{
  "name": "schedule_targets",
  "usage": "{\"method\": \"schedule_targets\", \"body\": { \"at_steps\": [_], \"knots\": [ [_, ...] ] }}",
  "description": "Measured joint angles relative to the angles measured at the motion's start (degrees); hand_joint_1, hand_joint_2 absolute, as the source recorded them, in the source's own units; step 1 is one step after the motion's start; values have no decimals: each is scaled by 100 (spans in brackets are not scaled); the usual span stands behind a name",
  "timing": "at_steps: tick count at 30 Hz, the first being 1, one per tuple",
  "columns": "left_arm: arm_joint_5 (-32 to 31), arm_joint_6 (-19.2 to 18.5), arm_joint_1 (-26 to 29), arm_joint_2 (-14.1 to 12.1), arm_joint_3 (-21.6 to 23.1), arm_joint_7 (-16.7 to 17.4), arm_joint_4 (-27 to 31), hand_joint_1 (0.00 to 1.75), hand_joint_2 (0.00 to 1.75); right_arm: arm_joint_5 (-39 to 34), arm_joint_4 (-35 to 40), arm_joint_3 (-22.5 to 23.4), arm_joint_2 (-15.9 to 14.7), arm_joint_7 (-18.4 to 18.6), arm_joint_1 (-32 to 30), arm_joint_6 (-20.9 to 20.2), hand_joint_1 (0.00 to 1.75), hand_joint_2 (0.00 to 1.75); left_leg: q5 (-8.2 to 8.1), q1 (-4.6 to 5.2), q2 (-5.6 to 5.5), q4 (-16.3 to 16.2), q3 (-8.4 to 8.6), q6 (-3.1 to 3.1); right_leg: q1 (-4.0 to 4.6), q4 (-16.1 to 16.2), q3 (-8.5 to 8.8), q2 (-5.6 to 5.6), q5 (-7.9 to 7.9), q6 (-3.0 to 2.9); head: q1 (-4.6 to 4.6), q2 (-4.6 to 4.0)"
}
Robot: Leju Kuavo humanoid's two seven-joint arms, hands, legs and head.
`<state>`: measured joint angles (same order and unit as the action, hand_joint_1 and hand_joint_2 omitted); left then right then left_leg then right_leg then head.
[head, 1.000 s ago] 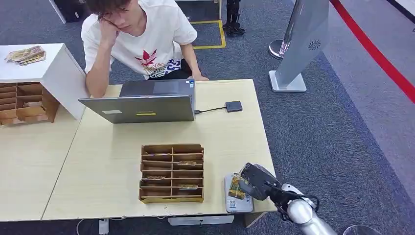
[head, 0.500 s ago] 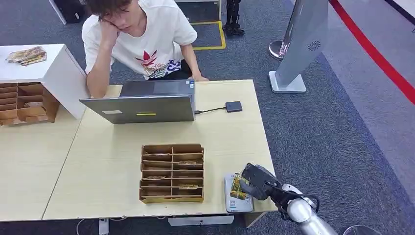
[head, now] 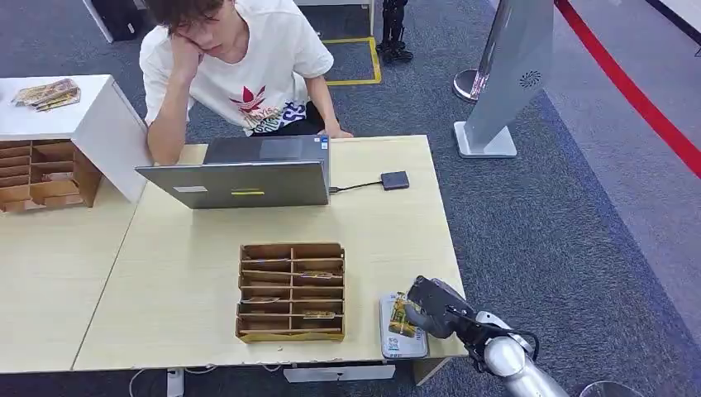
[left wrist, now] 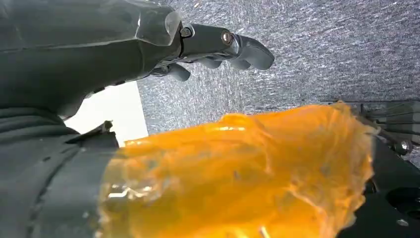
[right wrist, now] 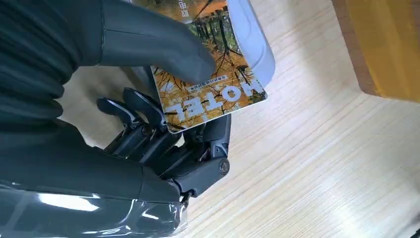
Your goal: Pass the card to the sensor for recognition and then transmit it.
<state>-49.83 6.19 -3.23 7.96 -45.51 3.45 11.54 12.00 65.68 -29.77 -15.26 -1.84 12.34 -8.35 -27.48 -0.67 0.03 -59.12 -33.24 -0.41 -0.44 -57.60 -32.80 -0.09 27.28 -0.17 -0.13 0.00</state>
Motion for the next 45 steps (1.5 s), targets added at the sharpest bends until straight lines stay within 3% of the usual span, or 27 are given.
{"method": "schedule_targets", "body": {
  "at_steps": [26,32,37,45],
  "knots": [
    [-26,-20,-5,0,0,0,0,0,0,0,-17,0,2,0,-1,20,175,175,0,0,0,-1,8,0,0,1,10,0,0,0,0,0],
    [-4,-580,11,-109,0,-11,-2,0,0,11,-22,0,4,-11,-1,26,175,175,0,0,0,0,10,0,0,1,12,0,0,0,2,0],
    [-18,-112,-1,-94,0,41,-2,0,0,33,-24,0,7,-13,9,-11,175,175,0,0,0,-1,11,0,0,1,13,0,0,1,0,0],
    [-26,-70,-24,-70,0,52,-2,0,0,52,-44,0,7,-13,26,-20,175,175,0,0,0,-2,14,0,0,1,16,0,-3,5,2,0]
  ]
}}
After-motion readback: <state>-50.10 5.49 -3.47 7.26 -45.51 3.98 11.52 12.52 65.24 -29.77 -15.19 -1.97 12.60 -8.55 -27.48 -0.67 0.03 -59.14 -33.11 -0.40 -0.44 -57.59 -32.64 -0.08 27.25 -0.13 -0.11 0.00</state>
